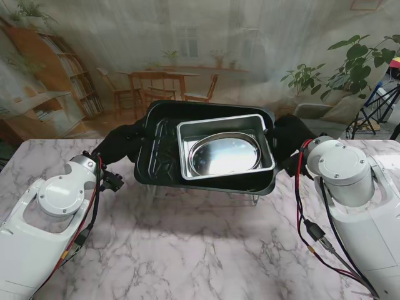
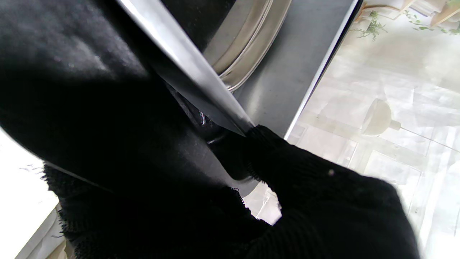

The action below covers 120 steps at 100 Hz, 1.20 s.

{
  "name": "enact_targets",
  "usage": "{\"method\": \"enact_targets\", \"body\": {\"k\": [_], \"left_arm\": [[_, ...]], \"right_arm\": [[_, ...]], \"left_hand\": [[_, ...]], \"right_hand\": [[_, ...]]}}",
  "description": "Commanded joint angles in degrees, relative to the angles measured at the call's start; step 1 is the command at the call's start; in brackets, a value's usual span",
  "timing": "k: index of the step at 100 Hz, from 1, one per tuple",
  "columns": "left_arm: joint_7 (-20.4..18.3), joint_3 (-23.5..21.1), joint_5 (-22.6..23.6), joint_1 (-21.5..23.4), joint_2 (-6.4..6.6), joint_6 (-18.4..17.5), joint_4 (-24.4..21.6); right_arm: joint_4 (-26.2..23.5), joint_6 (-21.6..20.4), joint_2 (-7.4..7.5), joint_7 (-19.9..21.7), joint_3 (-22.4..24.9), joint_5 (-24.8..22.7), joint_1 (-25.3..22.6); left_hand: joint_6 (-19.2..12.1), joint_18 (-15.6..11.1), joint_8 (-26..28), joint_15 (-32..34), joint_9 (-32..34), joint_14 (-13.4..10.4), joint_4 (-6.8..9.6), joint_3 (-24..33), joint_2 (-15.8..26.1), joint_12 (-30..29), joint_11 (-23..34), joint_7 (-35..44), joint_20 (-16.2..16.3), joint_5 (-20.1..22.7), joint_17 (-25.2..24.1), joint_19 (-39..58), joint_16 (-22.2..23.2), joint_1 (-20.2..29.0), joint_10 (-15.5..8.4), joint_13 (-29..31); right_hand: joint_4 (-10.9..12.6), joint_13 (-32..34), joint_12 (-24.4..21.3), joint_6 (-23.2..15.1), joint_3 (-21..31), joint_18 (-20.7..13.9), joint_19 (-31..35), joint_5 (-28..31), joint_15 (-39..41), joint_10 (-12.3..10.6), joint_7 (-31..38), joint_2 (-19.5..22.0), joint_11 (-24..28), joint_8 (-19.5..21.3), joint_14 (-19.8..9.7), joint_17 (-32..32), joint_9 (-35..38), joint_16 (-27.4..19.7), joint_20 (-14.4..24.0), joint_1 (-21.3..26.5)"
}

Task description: Stack the baking trays onto the shelf

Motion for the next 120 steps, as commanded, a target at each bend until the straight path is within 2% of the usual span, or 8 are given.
{"method": "enact_targets", "body": {"k": [1, 29, 75, 120], "left_arm": [[-2.91, 3.81, -1.12, -1.42, -2.93, -2.05, -4.49], [-2.32, 3.77, -1.20, -2.40, -3.14, -1.66, -3.80], [-1.97, 2.73, -1.73, -3.01, -3.24, -2.25, -4.22], [0.33, 4.61, -1.03, -7.59, -4.12, -0.13, 0.09]], "right_arm": [[-3.69, -2.02, -3.25, 2.26, -3.52, 2.41, 1.35], [-1.87, -2.16, -3.61, 1.55, -4.35, 2.88, 3.16], [-2.23, -2.23, -3.47, 2.39, -4.58, 3.18, 4.87], [3.70, -3.08, -4.02, 1.90, -6.93, 2.86, 9.78]], "left_hand": [[-2.31, -13.37, 0.32, 1.25, 23.67, -8.54, 0.05, 1.46, -0.19, -0.46, 3.70, -0.37, -0.79, 1.78, 2.35, 1.22, 0.59, 1.68, -36.12, 2.61], [-2.27, -13.26, 0.31, 1.23, 23.65, -8.51, 0.06, 1.45, -0.17, -0.47, 3.64, -0.47, -0.71, 1.85, 2.30, 1.30, 0.62, 1.69, -36.10, 2.61], [-2.33, -13.20, 0.33, 1.16, 23.72, -8.55, 0.10, 1.38, -0.11, -0.47, 3.56, -0.64, -0.65, 1.91, 2.28, 1.33, 0.66, 1.66, -36.11, 2.66], [-2.55, -13.39, 0.45, 1.12, 23.67, -8.74, 0.10, 1.15, 0.01, -0.40, 3.58, -0.57, -0.61, 1.87, 2.16, 1.32, 0.73, 1.70, -36.30, 2.63]], "right_hand": [[1.81, 5.96, -0.28, -30.62, 4.95, -22.08, -1.19, 6.85, 2.01, -15.30, 8.05, -0.34, 0.30, 0.92, -23.31, 1.69, -0.74, 0.61, 0.40, 6.14], [1.72, 5.93, -0.29, -30.78, 5.24, -22.07, -1.28, 6.90, 1.93, -15.38, 8.19, -0.50, 0.27, 1.05, -23.45, 1.63, -0.72, 0.64, 0.45, 6.23], [1.67, 5.94, -0.32, -30.81, 5.40, -22.05, -1.25, 6.99, 1.95, -15.40, 8.03, -0.56, 0.20, 1.04, -23.45, 1.71, -0.62, 0.72, 0.57, 6.21], [1.58, 5.20, -0.25, -31.59, 5.39, -22.37, -1.77, 6.88, 1.44, -16.24, 8.29, -0.61, 0.10, 1.35, -23.77, 0.94, -0.70, 0.61, 0.54, 6.22]]}}
